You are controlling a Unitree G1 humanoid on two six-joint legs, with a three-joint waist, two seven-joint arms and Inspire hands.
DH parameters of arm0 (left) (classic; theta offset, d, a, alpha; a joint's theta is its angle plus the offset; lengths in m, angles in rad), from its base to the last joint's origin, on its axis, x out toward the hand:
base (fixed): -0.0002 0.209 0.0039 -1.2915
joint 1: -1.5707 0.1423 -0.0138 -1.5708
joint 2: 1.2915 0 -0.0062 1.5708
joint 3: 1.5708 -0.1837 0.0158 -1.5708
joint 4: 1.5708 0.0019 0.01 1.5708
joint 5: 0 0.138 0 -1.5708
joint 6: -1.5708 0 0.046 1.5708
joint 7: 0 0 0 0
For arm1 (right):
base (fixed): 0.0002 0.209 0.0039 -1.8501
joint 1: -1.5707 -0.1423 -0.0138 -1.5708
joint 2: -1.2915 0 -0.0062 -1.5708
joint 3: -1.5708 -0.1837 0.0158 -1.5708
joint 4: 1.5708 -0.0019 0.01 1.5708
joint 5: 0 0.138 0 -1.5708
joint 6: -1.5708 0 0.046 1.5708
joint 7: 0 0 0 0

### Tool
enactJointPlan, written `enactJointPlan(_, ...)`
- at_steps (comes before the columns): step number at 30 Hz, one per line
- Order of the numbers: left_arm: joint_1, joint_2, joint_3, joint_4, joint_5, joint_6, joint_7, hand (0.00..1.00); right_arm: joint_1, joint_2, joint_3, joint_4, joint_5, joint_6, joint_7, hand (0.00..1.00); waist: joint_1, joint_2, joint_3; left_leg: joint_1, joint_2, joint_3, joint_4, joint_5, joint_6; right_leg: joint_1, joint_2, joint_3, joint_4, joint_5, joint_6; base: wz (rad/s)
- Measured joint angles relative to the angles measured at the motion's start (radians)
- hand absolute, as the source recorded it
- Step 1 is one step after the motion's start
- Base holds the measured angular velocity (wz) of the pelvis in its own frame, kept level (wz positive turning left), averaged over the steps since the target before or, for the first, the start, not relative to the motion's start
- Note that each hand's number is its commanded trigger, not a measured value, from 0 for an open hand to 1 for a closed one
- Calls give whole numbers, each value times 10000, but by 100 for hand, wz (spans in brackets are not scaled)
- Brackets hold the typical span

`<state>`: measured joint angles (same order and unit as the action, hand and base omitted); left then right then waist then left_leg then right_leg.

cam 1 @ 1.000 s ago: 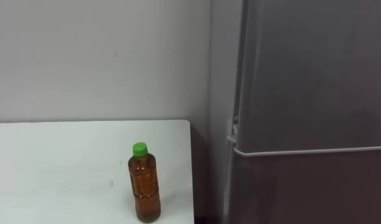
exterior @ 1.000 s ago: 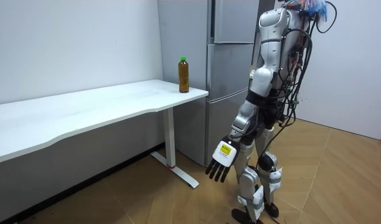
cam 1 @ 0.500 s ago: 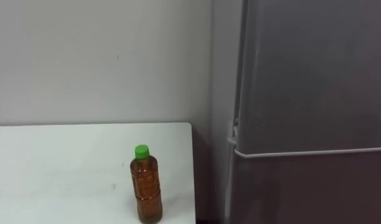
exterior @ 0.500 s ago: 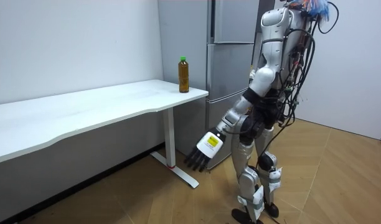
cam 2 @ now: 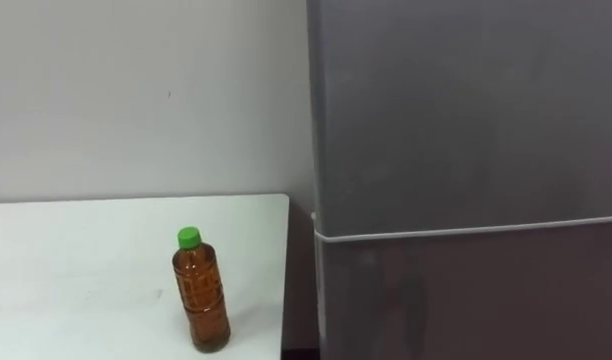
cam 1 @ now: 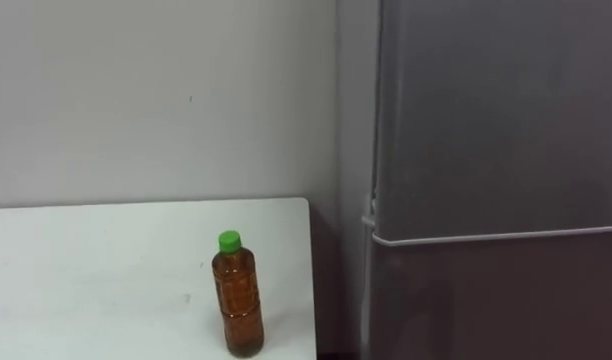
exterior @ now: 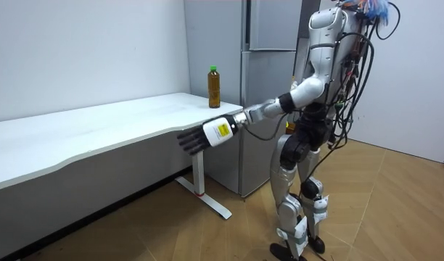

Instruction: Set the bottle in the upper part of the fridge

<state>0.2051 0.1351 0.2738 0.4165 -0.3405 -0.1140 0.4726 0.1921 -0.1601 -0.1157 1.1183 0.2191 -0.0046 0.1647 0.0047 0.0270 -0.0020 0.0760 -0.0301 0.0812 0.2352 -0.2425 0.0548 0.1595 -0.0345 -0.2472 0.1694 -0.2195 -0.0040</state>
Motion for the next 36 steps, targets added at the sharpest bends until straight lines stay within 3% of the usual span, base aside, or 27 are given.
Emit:
enactJointPlan(5, 3, -6, 60, -1254, 14, 2, 46, 0, 131, 18, -54, -41, -39, -84, -14, 0, 55, 54, -35, 63, 15, 3, -14, 0, -1, -10, 30, 133, -8, 2, -3, -2)
enactJointPlan(17, -199, -7, 181, -4748, -14, -3, 199, 0, 153, 88, 74, 3, 166, -158, -205, 0, -31, -17, -3, 35, 6, -10, -50, -4, 2, -11, 38, 141, -8, 3, -3, 0)
enactJointPlan(26, -1625, -13, -94, -6645, 391, 10, -352, 0, -14, 202, 156, 37, 298, -174, -201, 0, -285, -77, 79, -37, -1, -29, 5, -2, 1, -2, 34, 159, -116, 6, -1, 0)
enactJointPlan(31, -2112, -12, -726, -7788, 891, 137, -1235, 0, -142, 183, 304, 149, 523, -183, -213, 0, -508, -23, 131, -40, 2, -20, -2, -2, 2, 3, 73, 189, -145, 37, 10, 1)
enactJointPlan(36, -2819, -18, -1546, -7863, 742, 393, -2242, 0, -342, 159, 712, 188, 459, -178, -209, 0, -623, -6, 141, -136, 15, -13, -12, -3, 0, -34, 79, 236, -129, 39, 8, 0)
